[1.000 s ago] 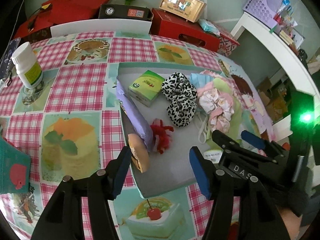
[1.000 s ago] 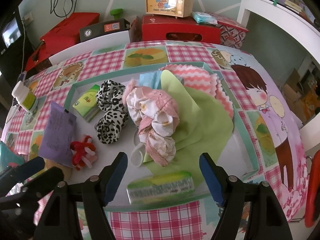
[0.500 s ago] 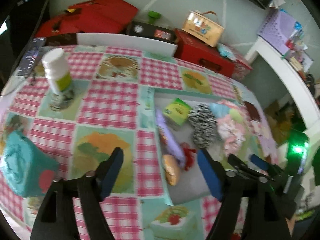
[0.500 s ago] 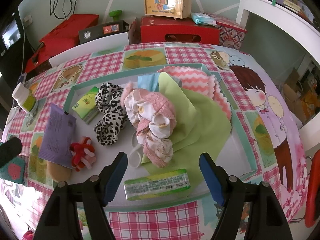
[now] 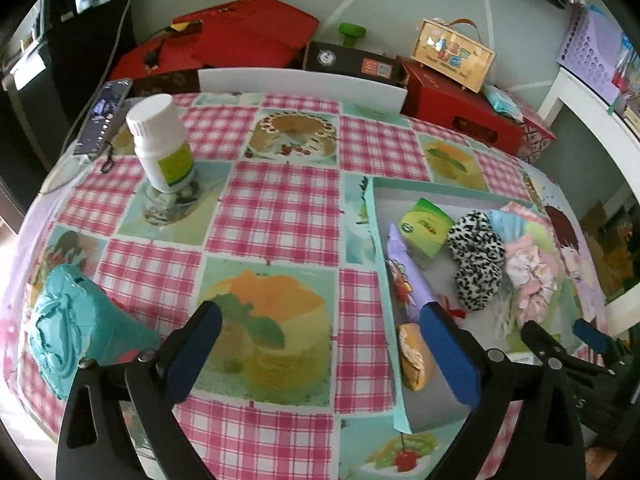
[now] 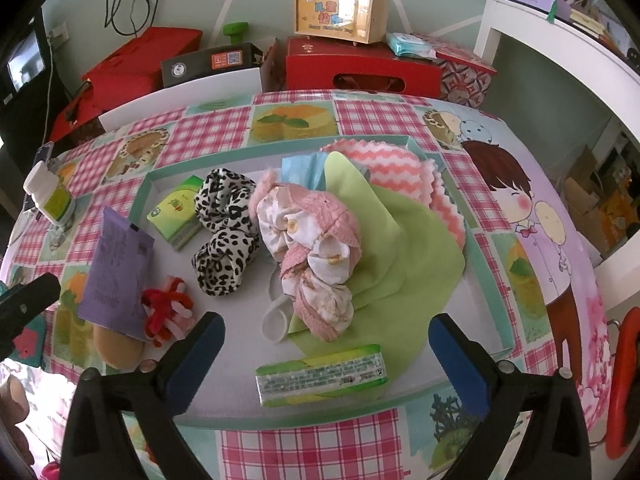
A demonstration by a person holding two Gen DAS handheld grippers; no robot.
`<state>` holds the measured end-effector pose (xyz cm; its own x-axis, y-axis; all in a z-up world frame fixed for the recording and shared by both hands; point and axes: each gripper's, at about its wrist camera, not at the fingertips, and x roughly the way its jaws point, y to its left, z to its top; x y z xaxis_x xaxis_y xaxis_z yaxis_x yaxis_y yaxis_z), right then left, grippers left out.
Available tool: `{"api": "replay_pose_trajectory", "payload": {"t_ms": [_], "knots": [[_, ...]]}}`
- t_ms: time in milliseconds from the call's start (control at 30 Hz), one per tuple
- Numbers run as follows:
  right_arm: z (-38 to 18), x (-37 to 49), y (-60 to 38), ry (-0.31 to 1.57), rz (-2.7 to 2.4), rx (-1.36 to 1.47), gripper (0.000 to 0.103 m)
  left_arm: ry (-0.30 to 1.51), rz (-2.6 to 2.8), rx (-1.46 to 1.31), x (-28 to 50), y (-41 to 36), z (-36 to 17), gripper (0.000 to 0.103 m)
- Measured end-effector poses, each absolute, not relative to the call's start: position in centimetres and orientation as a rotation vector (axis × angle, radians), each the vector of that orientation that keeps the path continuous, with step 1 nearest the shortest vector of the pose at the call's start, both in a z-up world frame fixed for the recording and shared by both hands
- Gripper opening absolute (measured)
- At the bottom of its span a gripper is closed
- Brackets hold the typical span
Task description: Organize soft objects
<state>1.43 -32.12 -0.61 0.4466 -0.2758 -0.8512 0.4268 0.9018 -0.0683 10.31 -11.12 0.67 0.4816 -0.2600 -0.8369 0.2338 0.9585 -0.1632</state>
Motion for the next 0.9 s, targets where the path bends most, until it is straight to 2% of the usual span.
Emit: {"api": "replay_pose_trajectory", "payload": {"t_ms": [900], "knots": [[1.1,-3.9,-26.5,1.054,-0.385,0.136,0.103,0.964,-0.152,0.139,4.2,-8.1,2.7,0.099]]}}
